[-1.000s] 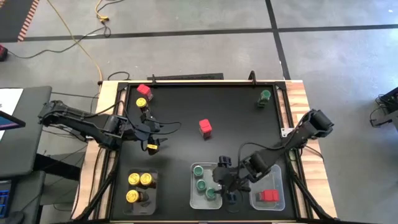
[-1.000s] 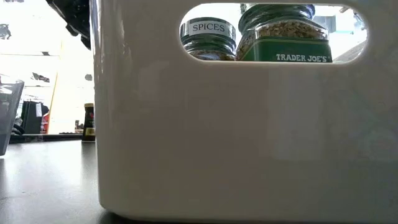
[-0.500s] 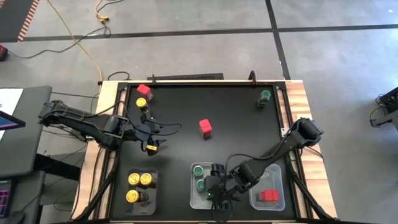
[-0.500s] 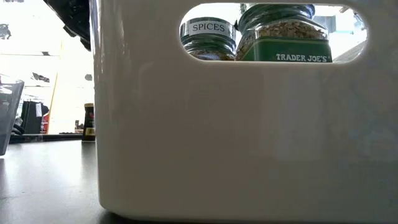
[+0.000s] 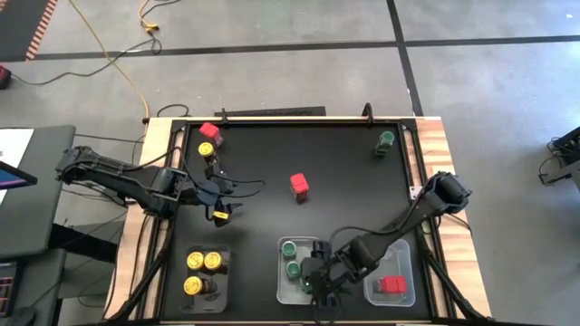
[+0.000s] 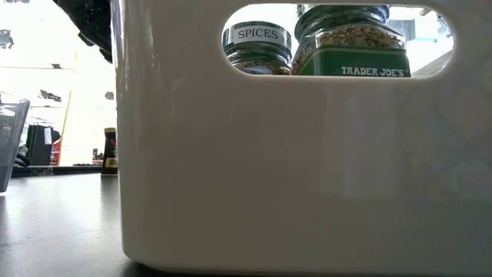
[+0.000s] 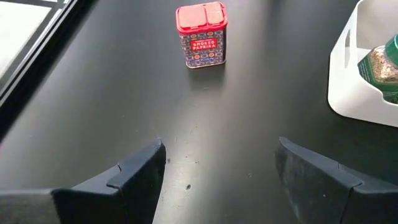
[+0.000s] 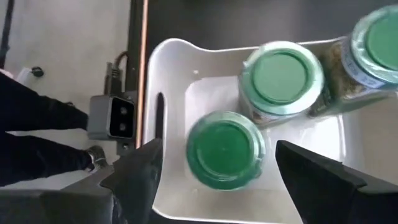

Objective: Sort spices by type
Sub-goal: Put the left green seasoning bottle into the white bin

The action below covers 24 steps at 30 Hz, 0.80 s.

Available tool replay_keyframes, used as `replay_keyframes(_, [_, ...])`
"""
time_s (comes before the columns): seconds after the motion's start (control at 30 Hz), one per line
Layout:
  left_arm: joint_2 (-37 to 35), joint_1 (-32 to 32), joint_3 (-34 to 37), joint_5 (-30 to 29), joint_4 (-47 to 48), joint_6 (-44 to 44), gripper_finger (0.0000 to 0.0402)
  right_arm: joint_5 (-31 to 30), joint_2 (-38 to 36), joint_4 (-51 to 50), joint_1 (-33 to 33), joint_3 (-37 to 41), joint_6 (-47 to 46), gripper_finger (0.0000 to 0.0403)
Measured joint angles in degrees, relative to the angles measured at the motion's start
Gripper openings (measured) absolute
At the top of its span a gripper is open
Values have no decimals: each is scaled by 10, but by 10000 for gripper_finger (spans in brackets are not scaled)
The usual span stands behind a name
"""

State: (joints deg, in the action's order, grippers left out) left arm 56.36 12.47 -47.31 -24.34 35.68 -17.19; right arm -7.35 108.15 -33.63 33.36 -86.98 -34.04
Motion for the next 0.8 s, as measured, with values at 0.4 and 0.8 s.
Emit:
replay_keyframes(0.4, [0, 0, 0, 0, 0, 0, 285, 4, 16, -10, 0, 0, 9, 336])
replay_keyframes(0.8, [0, 0, -1, 0, 6, -1, 285, 12, 36, -1, 0, 0, -4, 318])
